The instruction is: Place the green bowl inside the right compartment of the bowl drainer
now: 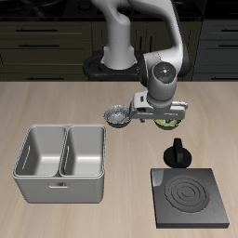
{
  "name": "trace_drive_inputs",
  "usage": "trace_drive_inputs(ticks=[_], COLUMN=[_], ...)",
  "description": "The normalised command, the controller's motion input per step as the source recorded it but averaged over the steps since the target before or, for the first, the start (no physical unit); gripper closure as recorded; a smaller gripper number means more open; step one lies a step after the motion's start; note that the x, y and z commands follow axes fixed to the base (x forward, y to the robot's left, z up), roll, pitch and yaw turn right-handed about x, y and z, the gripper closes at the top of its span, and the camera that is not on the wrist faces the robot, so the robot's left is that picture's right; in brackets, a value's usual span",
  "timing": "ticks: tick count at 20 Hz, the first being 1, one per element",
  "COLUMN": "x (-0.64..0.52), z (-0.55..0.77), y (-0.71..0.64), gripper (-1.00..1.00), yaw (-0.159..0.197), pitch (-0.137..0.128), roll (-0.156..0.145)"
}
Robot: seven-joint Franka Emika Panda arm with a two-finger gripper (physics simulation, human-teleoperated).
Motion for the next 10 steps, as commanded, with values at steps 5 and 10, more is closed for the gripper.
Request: trace_drive_inputs(ticks=[5, 10], x=[-0.08, -0.05], z=[-0.04, 0.10], y=[0.06, 0.04], gripper=[1.00, 1.00], yaw=[-0.026, -0.041], pitch=[0.003, -0.008], roll=[0.033, 0.048])
